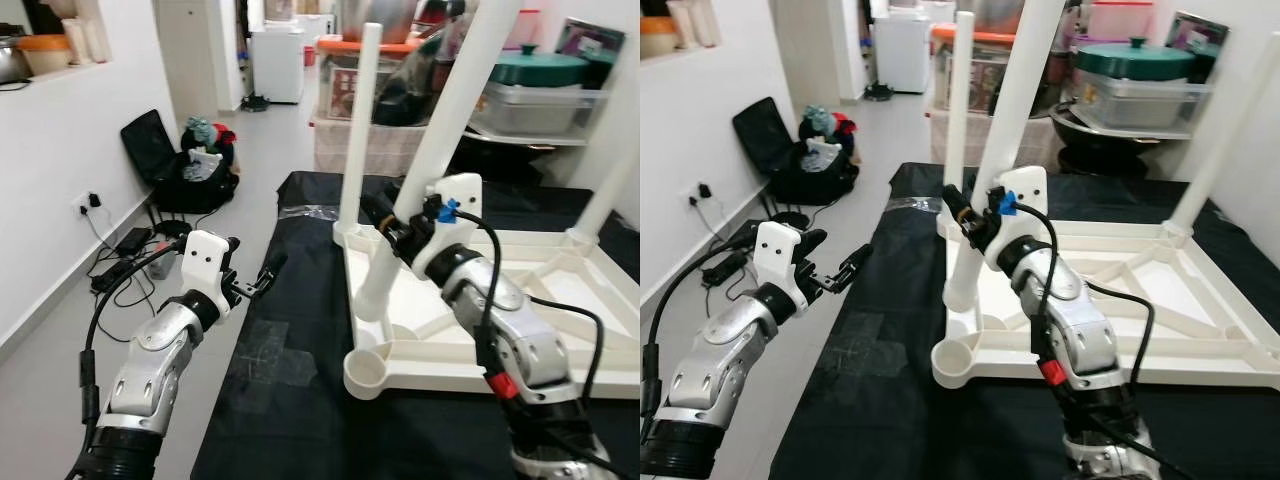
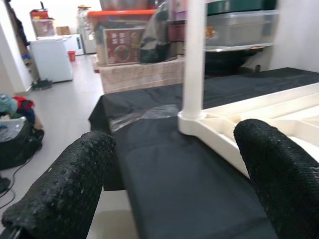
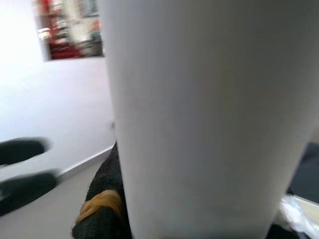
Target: Building children table
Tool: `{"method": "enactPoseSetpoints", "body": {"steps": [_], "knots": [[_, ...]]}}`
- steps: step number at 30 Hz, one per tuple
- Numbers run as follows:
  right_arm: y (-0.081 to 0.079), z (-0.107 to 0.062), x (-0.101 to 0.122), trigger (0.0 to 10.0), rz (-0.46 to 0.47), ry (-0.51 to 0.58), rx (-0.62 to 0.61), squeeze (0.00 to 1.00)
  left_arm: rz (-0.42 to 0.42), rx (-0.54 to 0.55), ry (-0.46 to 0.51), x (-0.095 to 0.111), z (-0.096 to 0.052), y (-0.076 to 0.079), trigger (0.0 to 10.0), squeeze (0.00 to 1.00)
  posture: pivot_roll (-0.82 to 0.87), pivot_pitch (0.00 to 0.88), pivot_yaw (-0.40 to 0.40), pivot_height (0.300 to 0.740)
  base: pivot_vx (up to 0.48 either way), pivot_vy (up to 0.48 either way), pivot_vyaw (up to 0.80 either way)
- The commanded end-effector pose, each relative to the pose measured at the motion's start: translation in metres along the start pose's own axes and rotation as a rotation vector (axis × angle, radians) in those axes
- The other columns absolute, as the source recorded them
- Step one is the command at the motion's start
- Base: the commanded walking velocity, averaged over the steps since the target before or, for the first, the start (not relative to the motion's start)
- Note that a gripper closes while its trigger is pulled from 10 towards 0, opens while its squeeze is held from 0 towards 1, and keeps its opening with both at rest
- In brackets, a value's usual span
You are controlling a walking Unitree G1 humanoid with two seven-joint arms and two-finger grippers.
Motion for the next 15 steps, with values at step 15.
{"method": "enactPoseSetpoints", "body": {"steps": [15], "knots": [[0.004, -0.036, 0.001, 10.0, -0.007, -0.08, 0.302, 0.0, 0.014, 0.038, -0.049, -0.01, -0.007, -0.012, 10.0, 0.0, 0.07, 0.0, -0.079, 0.74, 0.0, 0.0, 0.0]]}}
Point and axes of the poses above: a point about 5 cm out from each wrist's last joint towards the gripper, its own z axis pointing out of the wrist towards the gripper, its own x axis along the axis of the wrist's last joint, y = z × x, the point moved 4 cm from there along z, pointing out of the wrist towards the gripper, and after that the axes turned 4 degrees about -z, right-handed, at the moved point
